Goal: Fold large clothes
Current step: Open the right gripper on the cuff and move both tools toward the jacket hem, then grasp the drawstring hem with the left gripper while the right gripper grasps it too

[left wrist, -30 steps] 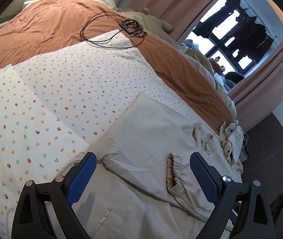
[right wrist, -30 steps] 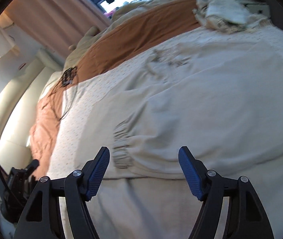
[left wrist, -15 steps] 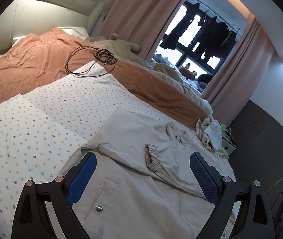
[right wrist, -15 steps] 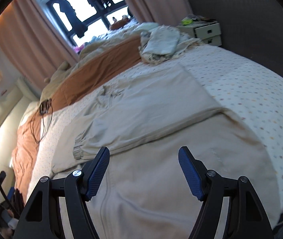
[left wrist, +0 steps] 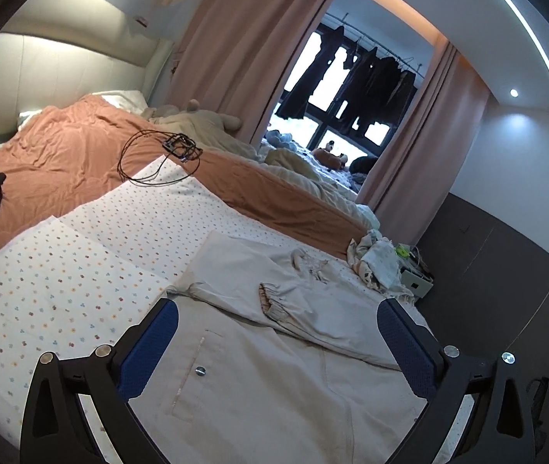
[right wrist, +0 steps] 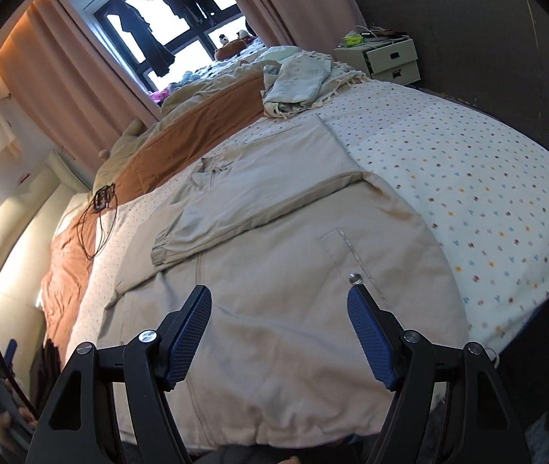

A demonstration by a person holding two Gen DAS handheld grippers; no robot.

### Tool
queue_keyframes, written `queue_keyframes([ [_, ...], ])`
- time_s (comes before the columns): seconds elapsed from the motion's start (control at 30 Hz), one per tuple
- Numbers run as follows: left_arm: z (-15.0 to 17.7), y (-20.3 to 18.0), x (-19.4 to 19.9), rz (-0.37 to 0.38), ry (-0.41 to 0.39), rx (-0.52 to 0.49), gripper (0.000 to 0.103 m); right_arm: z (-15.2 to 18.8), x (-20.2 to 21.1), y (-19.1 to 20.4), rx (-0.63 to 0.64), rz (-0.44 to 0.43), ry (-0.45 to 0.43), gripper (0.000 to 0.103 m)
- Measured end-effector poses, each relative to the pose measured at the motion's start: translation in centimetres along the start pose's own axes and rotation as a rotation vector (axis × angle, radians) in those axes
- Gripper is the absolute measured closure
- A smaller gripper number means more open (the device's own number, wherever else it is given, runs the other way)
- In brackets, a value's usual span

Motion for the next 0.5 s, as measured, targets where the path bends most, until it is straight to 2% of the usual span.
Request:
queue_keyframes([
  [0.03,0.3,0.0,0.5,0.000,0.002,-0.010,0.000,0.4,0.5,-0.4,-0.008,-0.008,-0.005,0.010],
  [0.1,0.9,0.3,1.3,0.000,0.015,-0.019,0.000,1.1,1.2,-1.0,-0.017,-0.019,-0.011,0.000],
  [0.27,2.3,3.0,2.7,-0.087,0.031,-0.033,0.000,2.7,2.3,-3.1,-0.045,-0.027,-0.006,0.000],
  [0.5,6.3,8.7,2.3,-0.187,0.153,0.013,0.000,5.1,3.2,-6.0,-0.050,-0.004,-0.028,0.000],
])
Point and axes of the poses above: each gripper's, at about its wrist camera, not at the fingertips, and x roughly against the way its jaws point, y to its left, z to its underside, the point moved 10 cm from there along -x, roughly the way its jaws point, and after that the axes turned 6 degrees about y, right-handed, at the moved point
